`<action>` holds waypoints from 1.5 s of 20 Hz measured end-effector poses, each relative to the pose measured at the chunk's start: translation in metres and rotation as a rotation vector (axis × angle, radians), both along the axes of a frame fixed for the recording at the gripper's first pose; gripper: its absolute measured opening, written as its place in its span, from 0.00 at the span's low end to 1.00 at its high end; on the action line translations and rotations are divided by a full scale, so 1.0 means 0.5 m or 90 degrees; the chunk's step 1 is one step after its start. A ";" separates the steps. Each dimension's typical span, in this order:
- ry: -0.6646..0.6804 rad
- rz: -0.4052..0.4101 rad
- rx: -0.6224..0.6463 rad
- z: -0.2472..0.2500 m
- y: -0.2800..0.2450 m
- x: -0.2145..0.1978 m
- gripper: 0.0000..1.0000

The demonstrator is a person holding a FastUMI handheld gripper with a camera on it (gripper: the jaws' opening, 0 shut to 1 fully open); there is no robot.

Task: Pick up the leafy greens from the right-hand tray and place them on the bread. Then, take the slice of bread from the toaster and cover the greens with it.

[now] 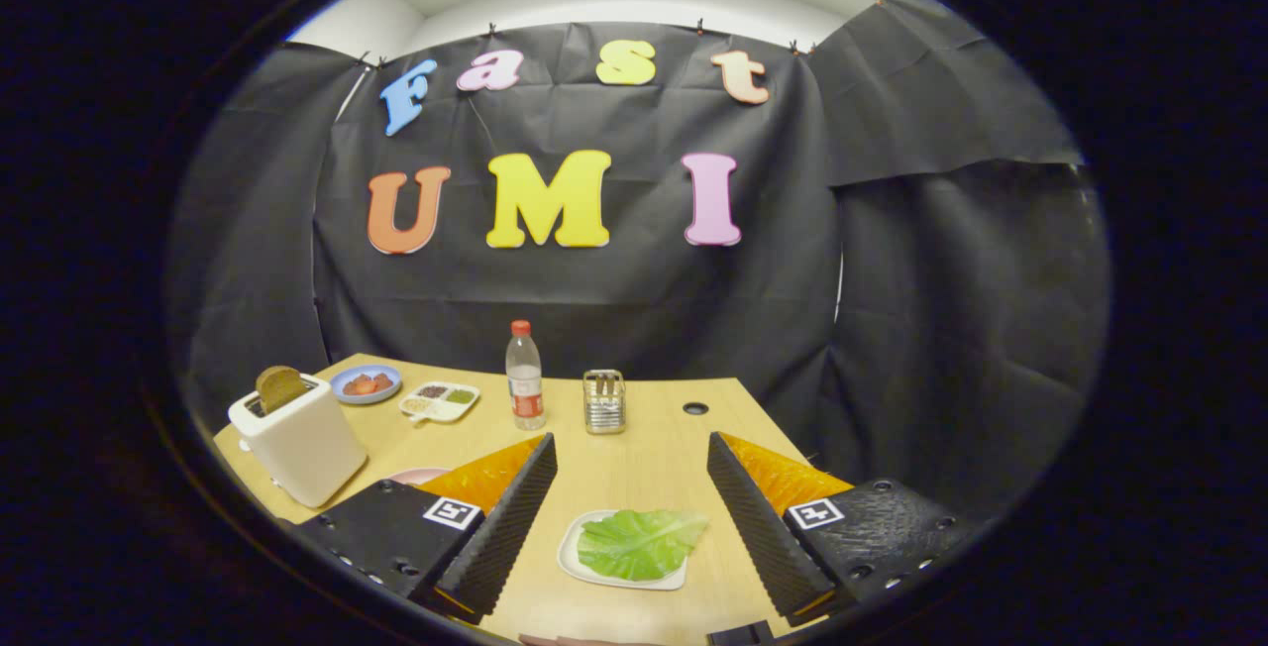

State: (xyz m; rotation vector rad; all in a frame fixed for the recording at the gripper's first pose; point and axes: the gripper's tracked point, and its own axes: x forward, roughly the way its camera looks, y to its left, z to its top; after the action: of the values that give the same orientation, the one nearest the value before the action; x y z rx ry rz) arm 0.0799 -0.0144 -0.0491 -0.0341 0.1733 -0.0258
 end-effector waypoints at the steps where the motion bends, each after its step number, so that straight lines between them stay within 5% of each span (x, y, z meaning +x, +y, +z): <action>1: 0.019 -0.009 0.000 -0.019 -0.015 0.023 0.97; 11: 0.288 -0.055 0.133 -0.306 -0.115 0.168 0.92; 18: 0.362 -0.053 0.169 -0.396 -0.104 0.200 0.79; 24: 0.368 -0.077 0.134 -0.395 -0.106 0.205 0.41; 27: 0.363 -0.079 0.121 -0.389 -0.108 0.203 0.40; 28: 0.359 -0.080 0.116 -0.388 -0.106 0.208 0.20; 30: 0.358 -0.077 0.099 -0.378 -0.104 0.194 0.19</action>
State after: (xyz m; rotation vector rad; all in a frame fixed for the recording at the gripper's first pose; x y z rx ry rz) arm 0.1770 -0.0665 -0.2383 0.1256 0.7385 -0.1242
